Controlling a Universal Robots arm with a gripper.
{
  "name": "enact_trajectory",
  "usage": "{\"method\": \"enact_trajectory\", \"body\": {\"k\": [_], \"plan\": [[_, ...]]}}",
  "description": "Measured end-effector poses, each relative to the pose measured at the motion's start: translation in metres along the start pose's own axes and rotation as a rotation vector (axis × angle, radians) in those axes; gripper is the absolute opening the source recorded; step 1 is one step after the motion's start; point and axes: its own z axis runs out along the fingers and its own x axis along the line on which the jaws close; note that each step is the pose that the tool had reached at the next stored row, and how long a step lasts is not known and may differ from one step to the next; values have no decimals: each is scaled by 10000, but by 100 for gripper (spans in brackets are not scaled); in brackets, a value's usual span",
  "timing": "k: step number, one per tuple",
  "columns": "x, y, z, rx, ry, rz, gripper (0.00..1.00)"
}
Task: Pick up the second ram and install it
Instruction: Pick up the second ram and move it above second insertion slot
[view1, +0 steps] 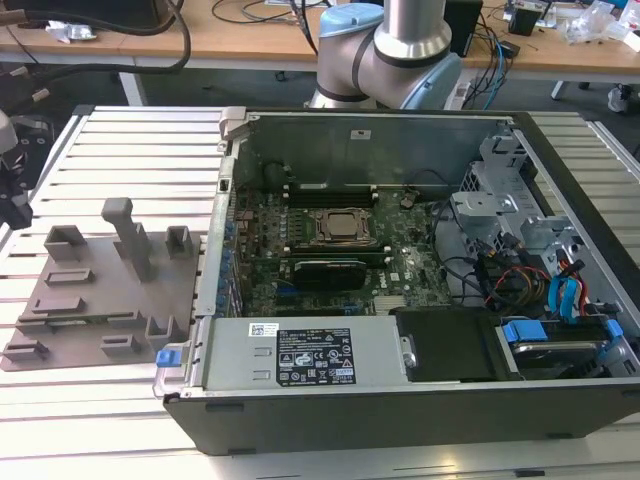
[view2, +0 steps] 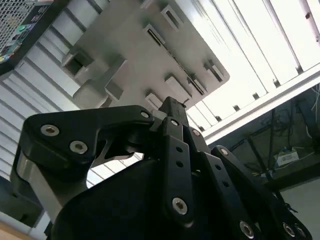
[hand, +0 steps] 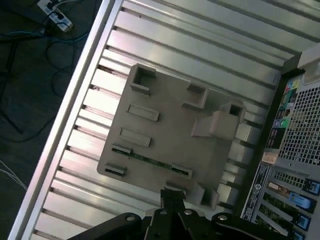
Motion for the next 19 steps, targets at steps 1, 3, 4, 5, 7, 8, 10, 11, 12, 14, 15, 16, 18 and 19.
{"method": "enact_trajectory", "body": {"k": [1,3,4,5,7,8,10,11,12,14,15,16,18,19], "plan": [[0,0,0,-5,9,-206,10],[0,0,0,-17,33,-715,10],[0,0,0,-22,42,-933,10],[0,0,0,-28,55,-1200,10],[0,0,0,-36,70,-1531,10],[0,0,0,-38,74,-1623,10],[0,0,0,-44,87,-1887,10],[0,0,0,-49,96,-2095,10],[0,0,0,-56,109,-2375,10],[0,0,0,-63,123,-2684,10],[0,0,0,-68,133,-2870,10],[0,0,0,-72,142,-3073,10],[0,0,0,-81,156,-3413,10],[0,0,0,-82,159,-3473,10]]}}
